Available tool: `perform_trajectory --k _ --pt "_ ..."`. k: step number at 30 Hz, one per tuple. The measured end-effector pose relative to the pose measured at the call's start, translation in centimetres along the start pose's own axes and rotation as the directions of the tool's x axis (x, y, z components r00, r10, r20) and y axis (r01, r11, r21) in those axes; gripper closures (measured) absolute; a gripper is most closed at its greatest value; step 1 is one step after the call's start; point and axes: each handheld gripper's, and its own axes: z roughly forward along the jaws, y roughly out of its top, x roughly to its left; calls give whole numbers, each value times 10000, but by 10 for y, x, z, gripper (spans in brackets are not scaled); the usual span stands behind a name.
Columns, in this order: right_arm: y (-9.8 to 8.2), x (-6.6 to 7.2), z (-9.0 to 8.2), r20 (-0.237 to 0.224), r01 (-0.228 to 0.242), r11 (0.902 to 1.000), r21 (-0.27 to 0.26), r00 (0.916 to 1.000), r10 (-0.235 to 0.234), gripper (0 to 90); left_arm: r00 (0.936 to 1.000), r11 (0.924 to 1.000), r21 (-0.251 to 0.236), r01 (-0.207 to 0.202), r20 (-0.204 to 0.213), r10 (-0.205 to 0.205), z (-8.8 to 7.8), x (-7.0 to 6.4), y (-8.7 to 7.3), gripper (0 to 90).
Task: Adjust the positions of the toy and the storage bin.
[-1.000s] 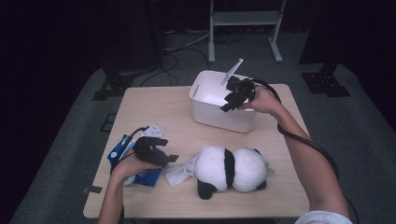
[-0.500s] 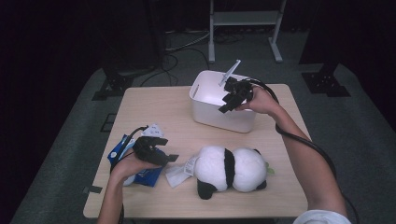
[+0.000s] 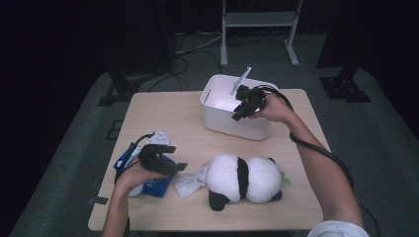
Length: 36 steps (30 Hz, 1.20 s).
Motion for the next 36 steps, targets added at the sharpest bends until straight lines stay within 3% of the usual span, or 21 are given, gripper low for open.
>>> perform_trajectory --k 3,12,20,36 --pt "-4 1 5 10 77 9998 207 10000 -77 730 10000 9999 101 -2 -17 2 2 0 -2 192" --pt "-8 4 4 193 505 9986 159 9985 -508 867 9999 9999 102 45 -99 -44 0 1 -2 190" --pt "-11 11 1 15 1031 9942 291 9947 -1032 869 9999 9999 110 62 -98 -61 0 1 -3 188" --pt "-25 36 -8 -732 1522 9879 302 9860 -1496 867 9999 9999 95 82 -85 -82 0 1 -2 188"
